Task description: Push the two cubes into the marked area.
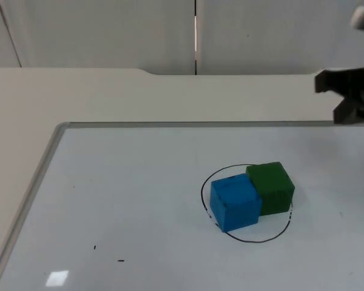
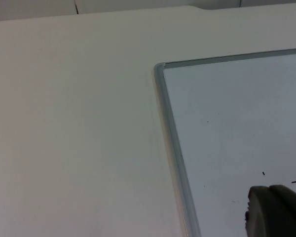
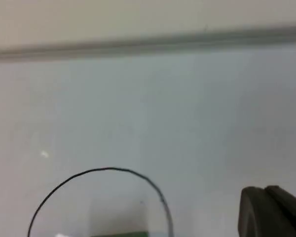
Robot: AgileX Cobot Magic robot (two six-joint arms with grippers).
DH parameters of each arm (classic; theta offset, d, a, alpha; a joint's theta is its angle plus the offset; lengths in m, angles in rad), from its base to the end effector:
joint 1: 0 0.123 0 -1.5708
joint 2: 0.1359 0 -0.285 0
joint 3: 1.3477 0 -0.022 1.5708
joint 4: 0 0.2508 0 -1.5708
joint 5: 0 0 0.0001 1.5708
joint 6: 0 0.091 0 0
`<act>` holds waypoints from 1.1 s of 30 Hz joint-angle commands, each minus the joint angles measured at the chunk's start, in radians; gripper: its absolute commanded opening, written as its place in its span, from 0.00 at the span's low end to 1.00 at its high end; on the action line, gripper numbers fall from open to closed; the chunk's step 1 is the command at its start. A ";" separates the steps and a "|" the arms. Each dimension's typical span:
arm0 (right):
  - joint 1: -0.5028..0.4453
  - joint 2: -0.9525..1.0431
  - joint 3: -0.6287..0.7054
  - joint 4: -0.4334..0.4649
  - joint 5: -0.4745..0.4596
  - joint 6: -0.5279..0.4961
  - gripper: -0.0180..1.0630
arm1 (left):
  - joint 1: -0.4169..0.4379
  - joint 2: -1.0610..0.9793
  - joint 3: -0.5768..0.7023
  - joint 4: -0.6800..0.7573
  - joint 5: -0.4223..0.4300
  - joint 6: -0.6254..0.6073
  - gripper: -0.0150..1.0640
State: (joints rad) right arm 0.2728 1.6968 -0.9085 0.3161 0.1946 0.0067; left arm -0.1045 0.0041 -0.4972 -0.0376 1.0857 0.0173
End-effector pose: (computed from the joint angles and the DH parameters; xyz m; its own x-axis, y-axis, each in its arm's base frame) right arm 0.3230 0.0961 0.1829 -0.8042 0.0983 -0.5862 -0.0576 0.9687 0.2415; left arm -0.0053 -0.0025 0.2746 -0.4813 0.0502 -0.8751 0.1331 0.9910 -0.0163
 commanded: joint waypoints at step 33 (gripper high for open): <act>-0.062 -0.958 -0.003 -0.244 0.484 -0.056 0.02 | 0.002 -0.004 0.005 -0.001 -0.011 0.000 0.01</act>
State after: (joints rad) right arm 0.2131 0.7552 -0.9085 0.0786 0.6650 -0.0439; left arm -0.1045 0.0041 -0.4972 -0.0376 1.0857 0.0173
